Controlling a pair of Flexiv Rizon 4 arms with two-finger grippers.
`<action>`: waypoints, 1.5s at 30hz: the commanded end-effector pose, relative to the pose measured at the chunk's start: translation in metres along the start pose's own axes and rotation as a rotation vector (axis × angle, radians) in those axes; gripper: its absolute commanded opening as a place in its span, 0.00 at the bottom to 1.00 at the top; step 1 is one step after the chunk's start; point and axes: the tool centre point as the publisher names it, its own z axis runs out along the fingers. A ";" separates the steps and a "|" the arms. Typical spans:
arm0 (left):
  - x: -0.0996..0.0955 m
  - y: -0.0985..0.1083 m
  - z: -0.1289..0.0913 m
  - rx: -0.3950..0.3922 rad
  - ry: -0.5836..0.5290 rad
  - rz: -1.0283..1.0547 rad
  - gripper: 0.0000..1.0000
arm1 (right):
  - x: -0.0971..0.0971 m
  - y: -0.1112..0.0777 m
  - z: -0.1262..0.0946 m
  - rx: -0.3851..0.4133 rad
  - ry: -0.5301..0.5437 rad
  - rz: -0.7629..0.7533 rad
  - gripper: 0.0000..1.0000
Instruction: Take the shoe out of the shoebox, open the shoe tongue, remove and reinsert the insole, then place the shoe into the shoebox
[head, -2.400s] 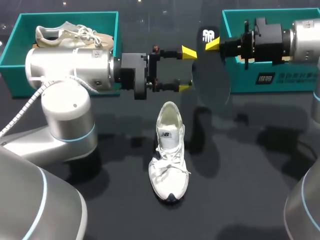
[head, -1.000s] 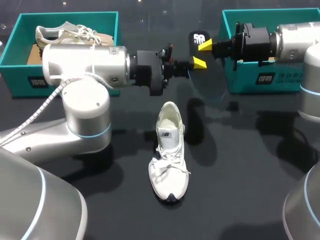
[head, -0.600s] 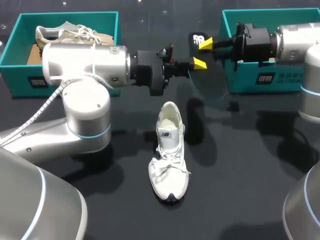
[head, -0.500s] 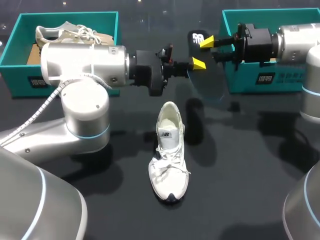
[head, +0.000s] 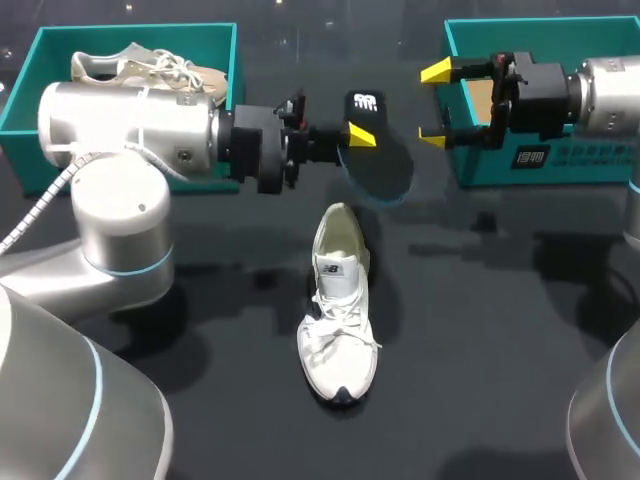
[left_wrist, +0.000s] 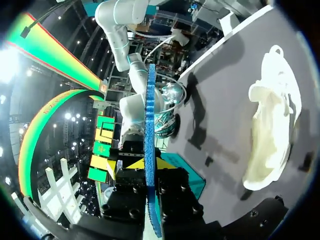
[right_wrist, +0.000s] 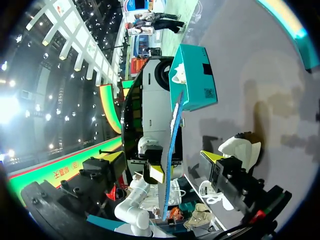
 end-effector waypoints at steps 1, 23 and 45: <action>-0.003 -0.008 -0.023 -0.014 0.064 0.059 0.00 | 0.000 -0.002 0.000 -0.003 -0.003 0.000 1.00; -0.011 0.012 -0.043 0.170 0.089 -0.846 0.00 | 0.000 -0.002 0.000 -0.003 -0.003 0.000 1.00; -0.020 0.004 -0.059 0.303 0.048 -1.505 0.00 | 0.000 -0.002 0.000 -0.003 -0.003 0.000 1.00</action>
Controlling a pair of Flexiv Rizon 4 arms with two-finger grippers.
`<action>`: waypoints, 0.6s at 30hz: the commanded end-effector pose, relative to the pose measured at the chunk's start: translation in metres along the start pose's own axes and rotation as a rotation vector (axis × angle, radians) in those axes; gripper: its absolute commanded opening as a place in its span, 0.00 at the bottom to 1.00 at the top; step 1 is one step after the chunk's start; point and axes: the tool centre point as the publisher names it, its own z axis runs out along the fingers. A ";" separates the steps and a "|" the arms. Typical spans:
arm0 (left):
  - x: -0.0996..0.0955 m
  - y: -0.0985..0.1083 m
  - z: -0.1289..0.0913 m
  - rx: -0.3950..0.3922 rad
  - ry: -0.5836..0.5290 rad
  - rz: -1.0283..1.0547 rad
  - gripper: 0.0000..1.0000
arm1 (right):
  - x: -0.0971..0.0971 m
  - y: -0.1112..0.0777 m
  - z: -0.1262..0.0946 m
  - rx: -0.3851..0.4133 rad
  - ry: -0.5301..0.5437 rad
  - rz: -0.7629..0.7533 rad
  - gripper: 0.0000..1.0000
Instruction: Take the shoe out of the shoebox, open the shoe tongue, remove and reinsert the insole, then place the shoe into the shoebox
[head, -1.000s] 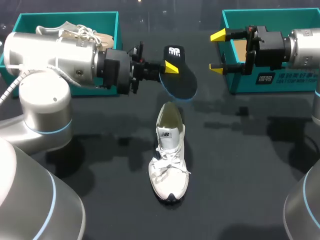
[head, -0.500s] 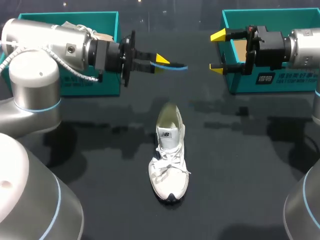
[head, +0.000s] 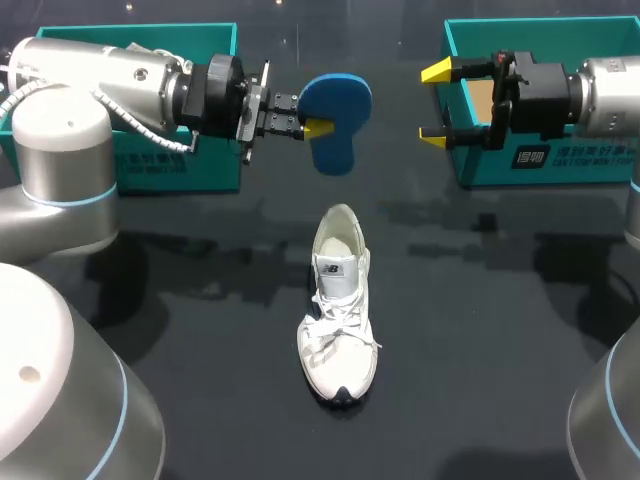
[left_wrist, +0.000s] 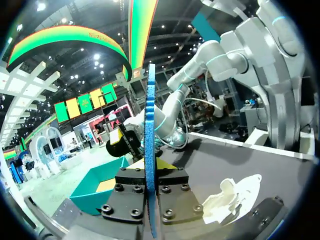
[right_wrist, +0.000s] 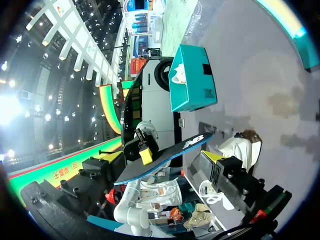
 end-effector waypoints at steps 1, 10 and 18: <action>0.000 -0.001 -0.007 0.106 0.011 -0.426 0.00 | 0.000 -0.001 0.001 -0.002 0.000 0.000 1.00; 0.001 -0.002 -0.007 0.119 0.008 -0.476 0.00 | 0.000 -0.001 0.001 -0.002 0.000 0.000 1.00; -0.007 -0.012 -0.007 0.233 0.037 -1.015 0.00 | 0.000 -0.001 0.001 -0.002 0.000 0.000 1.00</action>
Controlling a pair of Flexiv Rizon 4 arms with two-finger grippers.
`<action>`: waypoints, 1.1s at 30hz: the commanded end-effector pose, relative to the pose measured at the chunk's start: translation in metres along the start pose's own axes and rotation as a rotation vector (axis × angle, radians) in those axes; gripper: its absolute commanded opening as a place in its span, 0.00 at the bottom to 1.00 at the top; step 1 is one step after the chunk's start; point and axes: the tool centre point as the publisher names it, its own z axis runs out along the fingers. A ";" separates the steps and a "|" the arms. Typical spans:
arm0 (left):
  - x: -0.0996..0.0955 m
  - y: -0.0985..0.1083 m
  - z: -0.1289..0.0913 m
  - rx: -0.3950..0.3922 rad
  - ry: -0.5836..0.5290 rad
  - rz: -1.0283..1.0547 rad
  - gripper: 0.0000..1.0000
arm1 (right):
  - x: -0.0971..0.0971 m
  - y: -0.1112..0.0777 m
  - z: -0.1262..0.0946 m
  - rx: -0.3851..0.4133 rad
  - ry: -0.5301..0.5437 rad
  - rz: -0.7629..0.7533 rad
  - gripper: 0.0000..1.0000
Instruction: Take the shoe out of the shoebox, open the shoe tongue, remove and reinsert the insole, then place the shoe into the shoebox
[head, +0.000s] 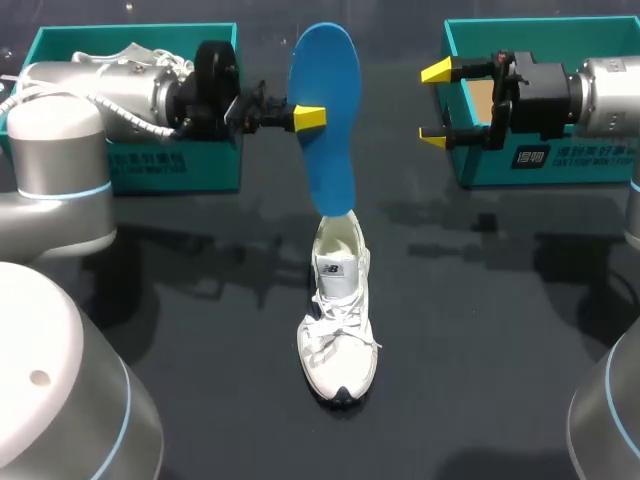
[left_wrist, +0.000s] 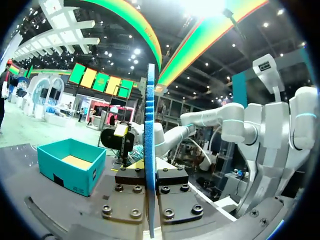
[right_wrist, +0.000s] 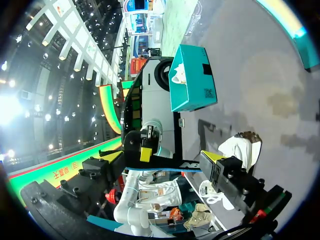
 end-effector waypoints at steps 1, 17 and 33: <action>-0.005 -0.004 0.001 0.034 -0.054 -0.317 0.00 | 0.000 -0.001 0.001 -0.002 -0.001 0.000 1.00; -0.001 -0.004 0.003 0.127 -0.077 -0.614 0.00 | 0.000 -0.001 0.001 -0.002 -0.001 0.000 1.00; -0.008 -0.013 0.010 0.129 -0.063 -0.859 0.00 | 0.000 -0.001 0.001 -0.002 -0.001 0.000 1.00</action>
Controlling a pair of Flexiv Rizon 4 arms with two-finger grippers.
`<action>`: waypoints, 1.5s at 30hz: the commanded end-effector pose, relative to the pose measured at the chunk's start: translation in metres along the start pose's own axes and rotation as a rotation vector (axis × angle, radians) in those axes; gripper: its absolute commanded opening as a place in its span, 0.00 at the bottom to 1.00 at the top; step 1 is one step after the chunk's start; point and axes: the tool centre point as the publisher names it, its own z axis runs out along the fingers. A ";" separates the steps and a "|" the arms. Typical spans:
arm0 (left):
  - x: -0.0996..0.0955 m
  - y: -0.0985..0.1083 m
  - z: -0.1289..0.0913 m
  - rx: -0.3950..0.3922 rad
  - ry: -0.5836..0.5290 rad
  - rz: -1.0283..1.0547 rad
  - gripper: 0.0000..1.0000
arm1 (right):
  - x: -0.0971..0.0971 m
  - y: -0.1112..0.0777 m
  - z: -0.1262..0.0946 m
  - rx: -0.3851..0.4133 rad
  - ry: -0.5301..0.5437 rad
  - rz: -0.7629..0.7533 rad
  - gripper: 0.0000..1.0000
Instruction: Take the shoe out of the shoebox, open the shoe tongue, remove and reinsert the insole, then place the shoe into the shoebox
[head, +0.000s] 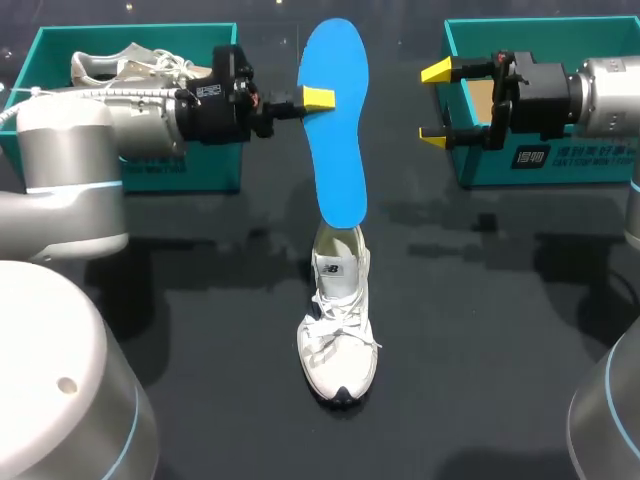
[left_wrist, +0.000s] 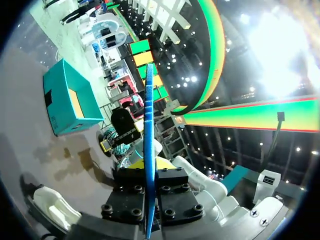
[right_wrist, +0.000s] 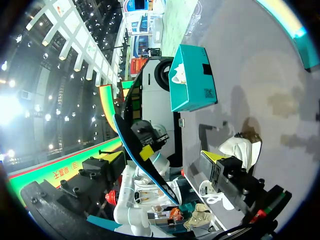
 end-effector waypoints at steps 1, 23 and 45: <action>0.000 -0.001 -0.001 -0.002 -0.001 0.000 0.00 | 0.000 -0.001 0.001 -0.002 -0.001 0.000 1.00; -0.023 0.000 0.007 0.252 -0.133 -0.422 0.00 | 0.000 -0.001 0.001 -0.002 -0.001 0.000 1.00; -0.053 -0.002 0.012 0.208 -0.176 -0.560 0.00 | 0.001 -0.005 -0.006 -0.007 -0.082 -0.025 1.00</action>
